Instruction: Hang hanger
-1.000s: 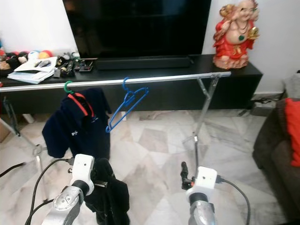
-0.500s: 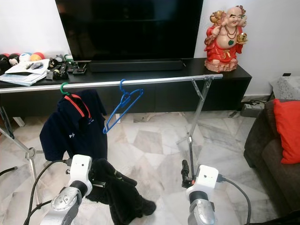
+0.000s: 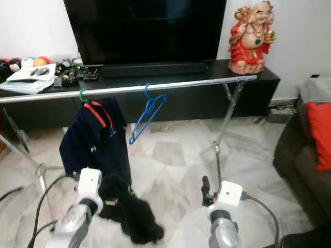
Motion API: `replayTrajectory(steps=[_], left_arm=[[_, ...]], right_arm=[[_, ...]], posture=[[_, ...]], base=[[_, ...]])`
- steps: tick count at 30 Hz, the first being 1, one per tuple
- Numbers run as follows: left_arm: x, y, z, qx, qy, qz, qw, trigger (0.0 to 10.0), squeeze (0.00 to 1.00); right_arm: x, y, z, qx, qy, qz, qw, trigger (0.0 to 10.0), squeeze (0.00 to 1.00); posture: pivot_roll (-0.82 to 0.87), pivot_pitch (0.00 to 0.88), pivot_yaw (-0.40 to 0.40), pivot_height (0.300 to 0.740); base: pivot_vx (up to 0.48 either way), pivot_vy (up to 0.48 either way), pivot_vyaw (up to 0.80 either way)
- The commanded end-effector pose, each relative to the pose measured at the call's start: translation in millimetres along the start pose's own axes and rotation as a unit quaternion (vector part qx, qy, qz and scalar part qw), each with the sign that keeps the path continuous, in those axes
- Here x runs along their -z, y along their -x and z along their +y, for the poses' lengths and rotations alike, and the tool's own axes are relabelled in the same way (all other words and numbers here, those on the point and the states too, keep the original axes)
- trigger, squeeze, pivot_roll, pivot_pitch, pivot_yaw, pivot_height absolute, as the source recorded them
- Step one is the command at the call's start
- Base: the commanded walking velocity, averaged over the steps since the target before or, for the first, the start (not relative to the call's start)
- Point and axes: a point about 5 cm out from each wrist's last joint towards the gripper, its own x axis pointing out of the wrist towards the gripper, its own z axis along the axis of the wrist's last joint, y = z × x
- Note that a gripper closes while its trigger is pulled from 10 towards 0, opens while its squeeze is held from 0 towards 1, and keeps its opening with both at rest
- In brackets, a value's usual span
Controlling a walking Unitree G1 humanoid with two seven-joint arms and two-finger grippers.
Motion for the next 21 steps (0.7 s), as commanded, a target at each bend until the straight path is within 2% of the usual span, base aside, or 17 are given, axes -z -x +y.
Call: replayTrajectory(steps=[1, 17, 21], left_arm=[[-10.1, -1.3, 5.6, -0.008, -0.007, -0.018, 1.000, 10.0, 0.00], [-12.1, -0.7, 8.5, -0.013, -0.006, -0.017, 1.000, 10.0, 0.00], [-13.6, -0.4, 8.2, -0.010, -0.010, -0.022, 1.000, 10.0, 0.00]], right_arm=[[2.9, 0.7, 6.2, -0.006, -0.005, 0.008, 1.000, 10.0, 0.00], [3.3, 0.2, 9.3, -0.007, -0.006, 0.009, 1.000, 10.0, 0.00], [3.5, 0.2, 9.7, -0.008, -0.005, 0.009, 1.000, 10.0, 0.00]], posture=[[0.03, 0.038, 0.051, 0.740], [0.04, 0.045, 0.056, 0.740], [0.04, 0.046, 0.057, 0.740]], base=[[0.000, 0.416, 0.00], [0.000, 0.412, 0.00], [0.000, 0.176, 0.00]])
